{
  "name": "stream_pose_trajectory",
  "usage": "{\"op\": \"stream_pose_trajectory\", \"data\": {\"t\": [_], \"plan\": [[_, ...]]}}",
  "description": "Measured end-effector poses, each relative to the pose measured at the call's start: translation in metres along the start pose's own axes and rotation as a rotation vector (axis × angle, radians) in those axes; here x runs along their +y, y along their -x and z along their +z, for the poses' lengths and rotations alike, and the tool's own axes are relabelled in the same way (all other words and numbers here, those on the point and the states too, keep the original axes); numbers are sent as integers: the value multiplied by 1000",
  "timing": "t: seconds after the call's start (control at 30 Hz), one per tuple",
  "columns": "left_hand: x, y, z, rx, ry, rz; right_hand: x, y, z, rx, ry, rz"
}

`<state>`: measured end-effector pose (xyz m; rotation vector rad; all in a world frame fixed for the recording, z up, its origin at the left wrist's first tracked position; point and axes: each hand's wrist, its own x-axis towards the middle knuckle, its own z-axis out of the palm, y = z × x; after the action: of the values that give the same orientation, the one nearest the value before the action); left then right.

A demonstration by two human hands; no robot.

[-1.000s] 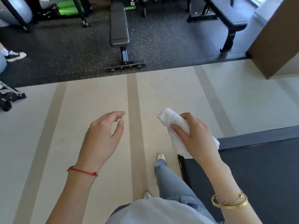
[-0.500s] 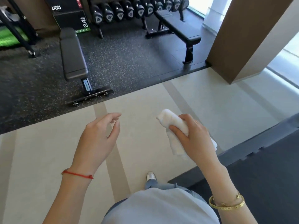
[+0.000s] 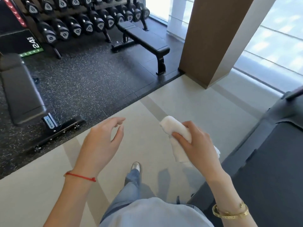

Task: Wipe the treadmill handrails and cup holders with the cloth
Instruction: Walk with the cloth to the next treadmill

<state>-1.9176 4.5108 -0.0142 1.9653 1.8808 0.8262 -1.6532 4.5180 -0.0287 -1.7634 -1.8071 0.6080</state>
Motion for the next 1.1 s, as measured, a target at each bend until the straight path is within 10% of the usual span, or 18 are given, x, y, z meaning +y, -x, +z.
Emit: {"op": "stream_pose_trajectory", "data": {"t": [0.57, 1.1], "plan": [[37, -329, 91, -335, 97, 452, 32, -194, -10, 398, -8, 403], [269, -492, 300, -518, 238, 776, 196, -302, -176, 673, 124, 594]]}}
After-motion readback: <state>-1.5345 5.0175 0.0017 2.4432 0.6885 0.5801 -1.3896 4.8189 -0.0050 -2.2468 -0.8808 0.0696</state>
